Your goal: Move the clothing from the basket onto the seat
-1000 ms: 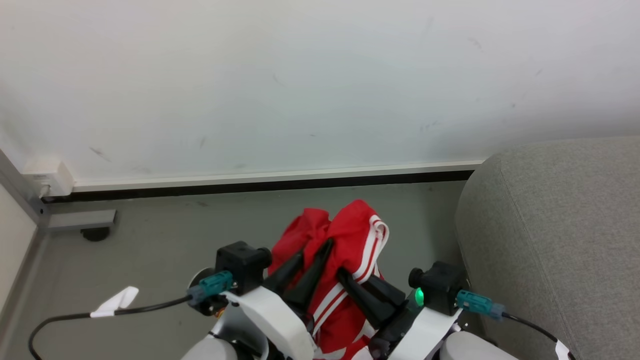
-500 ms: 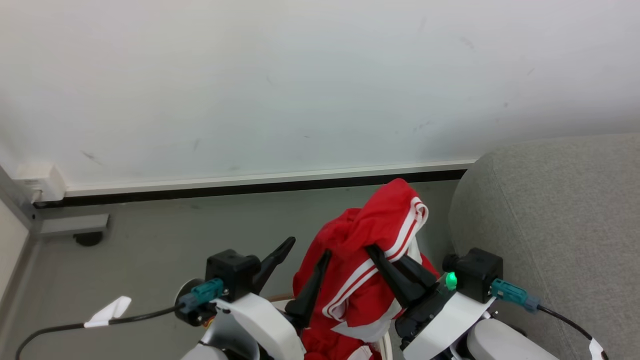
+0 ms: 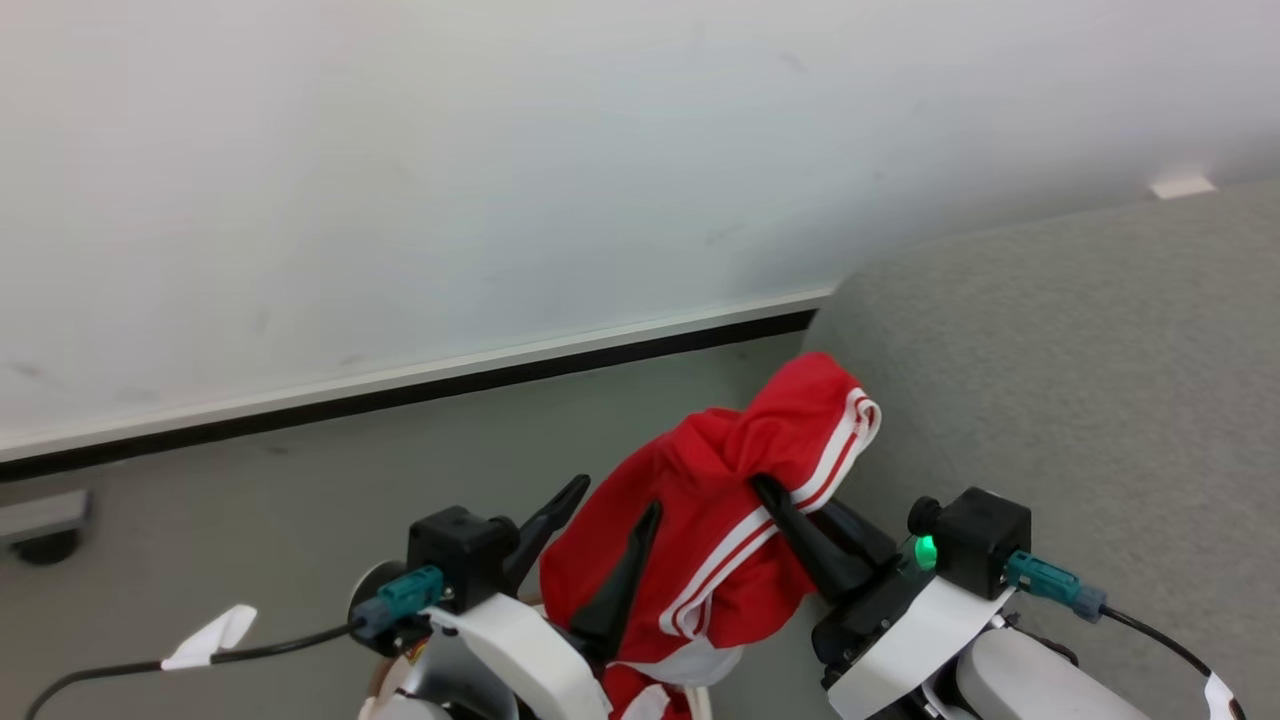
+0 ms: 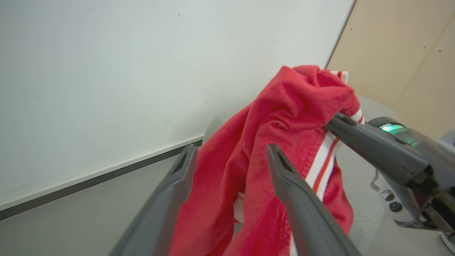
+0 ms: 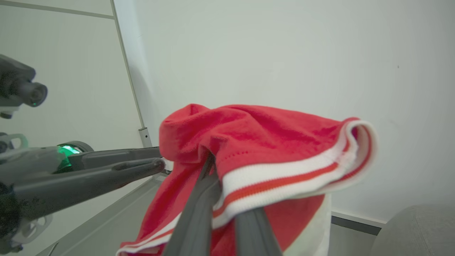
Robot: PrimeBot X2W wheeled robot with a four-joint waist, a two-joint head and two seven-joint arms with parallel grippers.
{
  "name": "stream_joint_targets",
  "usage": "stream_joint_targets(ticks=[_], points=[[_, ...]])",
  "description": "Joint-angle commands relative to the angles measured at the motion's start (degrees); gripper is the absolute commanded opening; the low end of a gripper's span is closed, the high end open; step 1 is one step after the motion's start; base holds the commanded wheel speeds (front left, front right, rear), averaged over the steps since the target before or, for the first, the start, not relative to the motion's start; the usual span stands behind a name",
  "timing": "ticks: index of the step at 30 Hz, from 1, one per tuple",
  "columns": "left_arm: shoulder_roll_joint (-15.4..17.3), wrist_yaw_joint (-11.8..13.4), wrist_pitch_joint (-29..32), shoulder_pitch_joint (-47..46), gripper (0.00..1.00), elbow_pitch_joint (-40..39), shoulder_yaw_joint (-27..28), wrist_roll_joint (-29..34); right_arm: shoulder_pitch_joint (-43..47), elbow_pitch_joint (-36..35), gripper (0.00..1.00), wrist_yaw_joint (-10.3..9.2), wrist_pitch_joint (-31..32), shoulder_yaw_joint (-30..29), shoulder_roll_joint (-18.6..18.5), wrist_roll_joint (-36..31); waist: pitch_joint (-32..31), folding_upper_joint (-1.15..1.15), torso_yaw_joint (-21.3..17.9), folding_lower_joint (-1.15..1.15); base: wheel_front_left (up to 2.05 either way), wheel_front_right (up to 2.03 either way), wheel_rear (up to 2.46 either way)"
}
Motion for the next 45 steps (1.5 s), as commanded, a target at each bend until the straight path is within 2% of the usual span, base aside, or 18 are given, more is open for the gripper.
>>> stream_joint_targets(ticks=[1, 8, 14, 22, 30, 33, 38, 42, 43, 44, 45], points=[[0.30, 0.05, -0.34, 0.31, 1.00, -0.13, 0.16, 0.05, -0.20, 0.09, 0.00, -0.12, -0.02, -0.18, -0.39, -0.51, 0.47, 0.00, -3.72, 0.00, 0.00, 0.00, 0.00], [-0.19, -0.32, -0.40, -0.57, 1.00, -0.32, -0.87, 0.43, 0.43, -0.20, 0.00, -0.12, -0.02, -2.52, -2.17, -1.03, 1.74, 0.00, -10.66, 0.00, 0.00, 0.00, 0.00], [-0.96, -0.88, -0.03, -2.02, 1.00, -0.67, -2.73, 1.62, 1.12, 0.02, 0.00, -0.12, -0.02, -7.27, -3.52, -1.43, 4.50, 0.00, -12.98, 0.00, 0.00, 0.00, 0.00], [0.33, -3.61, 1.42, -7.20, 1.00, -2.63, -4.68, 3.80, -1.08, -1.71, 0.00, -0.12, -0.02, -24.00, -3.37, -5.40, 14.42, 0.00, -10.15, 0.00, 0.00, 0.00, 0.00], [1.71, -6.46, 2.34, -14.58, 1.00, -6.27, -5.54, 6.79, -13.48, 2.28, 0.00, -0.12, -0.01, -38.44, -6.36, -10.05, 27.85, 0.00, -5.25, 0.00, 0.00, 0.00, 0.00], [2.02, -7.32, 1.87, -16.32, 1.00, -6.97, -5.68, 7.51, -17.18, 5.38, 0.00, -0.12, 0.05, -41.94, -7.60, -10.53, 30.62, 0.00, -4.01, 0.00, 0.00, 0.00, 0.00], [1.92, -8.33, 0.82, -19.47, 1.00, -7.60, -5.76, 8.48, -25.01, 16.78, 0.00, -0.12, 0.60, -50.57, -10.17, -15.14, 35.87, 0.00, -1.00, 0.00, 0.00, 0.00, 0.00], [2.10, -8.16, -0.28, -19.34, 1.00, -6.79, -5.57, 8.53, -28.10, 27.37, 0.00, -0.12, 0.41, -58.17, -8.90, -20.73, 37.55, 0.00, 0.73, 0.00, 0.00, 0.00, 0.00], [2.17, -8.14, -0.51, -18.89, 1.00, -6.46, -5.66, 8.34, -28.49, 29.86, 0.02, -0.13, 0.39, -60.58, -8.08, -21.91, 37.58, 0.00, 1.08, 0.00, 0.00, 0.00, 0.00], [2.21, -8.08, -0.86, -18.44, 1.00, -6.09, -5.70, 8.04, -28.44, 32.12, 0.27, -0.12, 0.29, -62.58, -7.07, -23.17, 37.43, 0.00, 1.41, 0.00, 0.00, 0.00, 0.00], [2.28, -8.04, -1.23, -18.08, 1.00, -5.77, -5.65, 7.78, -28.40, 34.05, 0.79, -0.12, 0.16, -63.93, -5.99, -23.85, 37.19, 0.00, 1.70, 0.00, 0.00, 0.00, 0.00]])
